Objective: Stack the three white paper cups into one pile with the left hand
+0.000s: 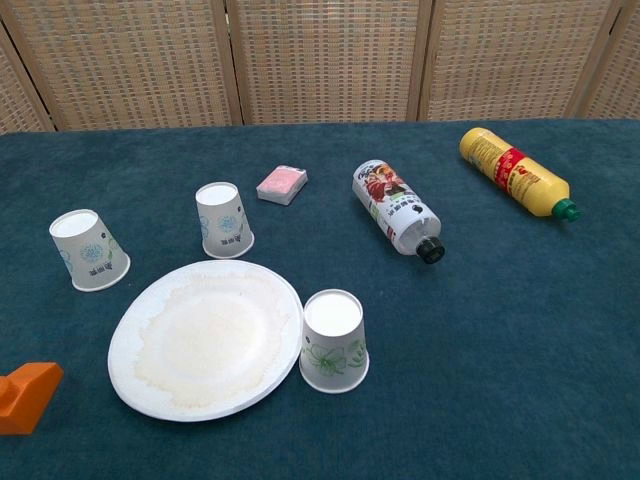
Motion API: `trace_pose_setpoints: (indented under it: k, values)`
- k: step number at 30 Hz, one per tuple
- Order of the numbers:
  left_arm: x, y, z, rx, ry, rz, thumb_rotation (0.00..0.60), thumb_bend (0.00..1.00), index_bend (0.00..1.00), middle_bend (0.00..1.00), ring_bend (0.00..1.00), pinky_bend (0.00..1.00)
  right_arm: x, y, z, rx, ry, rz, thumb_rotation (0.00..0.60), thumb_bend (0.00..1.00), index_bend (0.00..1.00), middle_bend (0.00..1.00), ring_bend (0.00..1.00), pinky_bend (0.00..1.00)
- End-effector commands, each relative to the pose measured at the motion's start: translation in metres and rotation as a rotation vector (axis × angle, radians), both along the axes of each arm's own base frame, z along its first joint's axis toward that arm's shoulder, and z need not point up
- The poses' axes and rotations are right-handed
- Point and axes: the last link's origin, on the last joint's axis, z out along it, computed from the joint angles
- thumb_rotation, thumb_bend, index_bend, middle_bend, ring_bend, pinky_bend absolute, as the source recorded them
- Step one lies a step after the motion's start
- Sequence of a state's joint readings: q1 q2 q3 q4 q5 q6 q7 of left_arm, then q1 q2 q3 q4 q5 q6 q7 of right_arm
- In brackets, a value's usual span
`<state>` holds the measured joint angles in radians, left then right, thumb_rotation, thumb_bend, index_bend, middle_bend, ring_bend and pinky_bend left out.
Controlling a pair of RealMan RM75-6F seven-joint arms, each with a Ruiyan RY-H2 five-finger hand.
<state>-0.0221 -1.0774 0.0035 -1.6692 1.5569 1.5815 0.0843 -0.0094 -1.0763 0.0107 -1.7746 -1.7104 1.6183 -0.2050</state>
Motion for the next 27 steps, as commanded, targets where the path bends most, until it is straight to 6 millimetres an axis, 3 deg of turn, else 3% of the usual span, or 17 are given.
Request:
trace_pose_setpoints:
  k: [1,6,13,15,17,22,27]
  values:
    - [0.000,0.000,-0.001,-0.002,0.001,0.001,0.600,0.00,0.00,0.00,0.00,0.00,0.000,0.000,0.001,-0.001,-0.003,-0.001,0.600,0.00,0.00,0.00,0.00,0.00]
    - [0.008,0.006,-0.011,-0.051,0.020,-0.040,0.600,0.00,0.00,0.00,0.00,0.00,0.000,0.000,0.005,-0.011,-0.018,0.001,0.600,0.00,0.00,0.00,0.00,0.00]
    - [0.057,0.051,-0.038,-0.185,0.133,-0.292,0.600,0.00,0.00,0.00,0.00,0.00,-0.001,-0.004,0.006,-0.011,-0.018,-0.005,0.600,0.00,0.00,0.00,0.00,0.00]
    - [0.076,0.065,-0.048,-0.230,0.157,-0.370,0.600,0.00,0.00,0.00,0.00,0.00,-0.001,-0.005,0.006,-0.015,-0.017,-0.008,0.600,0.00,0.00,0.00,0.00,0.00]
    - [0.122,0.090,-0.075,-0.353,0.157,-0.558,0.600,0.00,0.00,0.00,0.00,0.03,-0.003,-0.009,0.004,-0.018,-0.008,-0.022,0.600,0.00,0.00,0.00,0.00,0.00]
    - [0.174,0.122,-0.115,-0.527,0.161,-0.719,0.600,0.00,0.07,0.00,0.06,0.13,-0.008,-0.018,0.003,-0.021,0.003,-0.057,0.600,0.00,0.00,0.00,0.00,0.00]
    - [0.215,0.134,-0.146,-0.605,0.239,-0.825,0.600,0.00,0.14,0.04,0.10,0.17,-0.013,-0.024,0.006,-0.043,-0.001,-0.092,0.600,0.00,0.00,0.00,0.00,0.00]
